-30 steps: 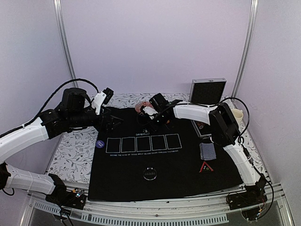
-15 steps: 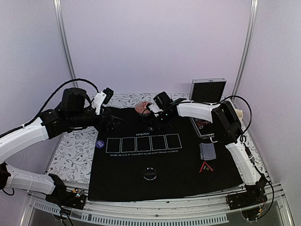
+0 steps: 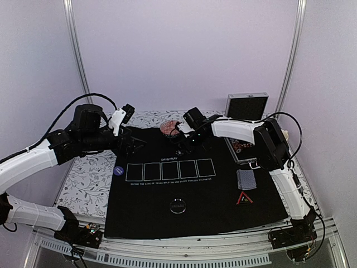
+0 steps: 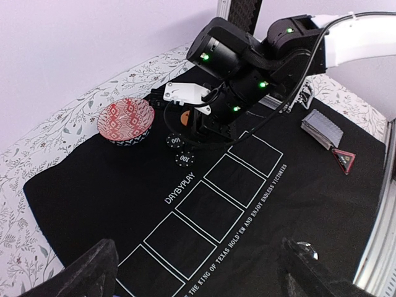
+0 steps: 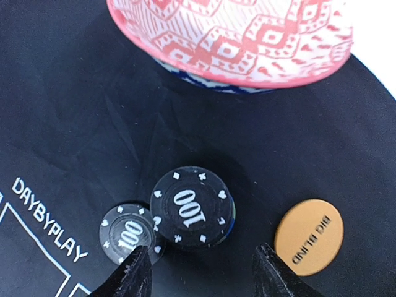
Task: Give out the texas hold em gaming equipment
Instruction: Pick up the pile of poker chips from the poker table mat, then adjust the poker chip in the big blind area.
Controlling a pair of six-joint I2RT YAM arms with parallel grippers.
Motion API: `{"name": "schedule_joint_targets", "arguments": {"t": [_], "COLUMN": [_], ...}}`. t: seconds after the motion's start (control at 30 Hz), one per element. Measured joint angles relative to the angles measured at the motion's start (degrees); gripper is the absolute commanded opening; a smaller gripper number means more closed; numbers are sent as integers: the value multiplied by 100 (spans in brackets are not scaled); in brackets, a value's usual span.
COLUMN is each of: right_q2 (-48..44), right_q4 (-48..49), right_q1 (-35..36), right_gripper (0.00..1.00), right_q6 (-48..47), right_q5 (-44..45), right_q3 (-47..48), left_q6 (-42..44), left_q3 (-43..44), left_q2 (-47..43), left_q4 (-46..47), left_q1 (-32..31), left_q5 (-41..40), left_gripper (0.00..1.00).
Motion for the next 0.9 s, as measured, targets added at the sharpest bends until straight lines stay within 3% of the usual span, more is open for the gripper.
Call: {"name": "schedule_joint_targets", "arguments": {"t": [0.27, 0.5, 0.9], "right_q2": [-472, -317, 197], "right_q4": [24, -68, -402], "right_q1": [199, 459, 579], "right_gripper": [64, 67, 56], "right_q6": [728, 1709, 2396], "right_q5": [125, 348, 811], "right_q3": [-391, -227, 254], "left_q6": [0, 0, 0], "left_q3": [0, 0, -13], "left_q2": [0, -2, -4], "left_q4": [2, 2, 7], "left_q1": [0, 0, 0], "left_q5": [4, 13, 28], "left_gripper": [91, 91, 91]}}
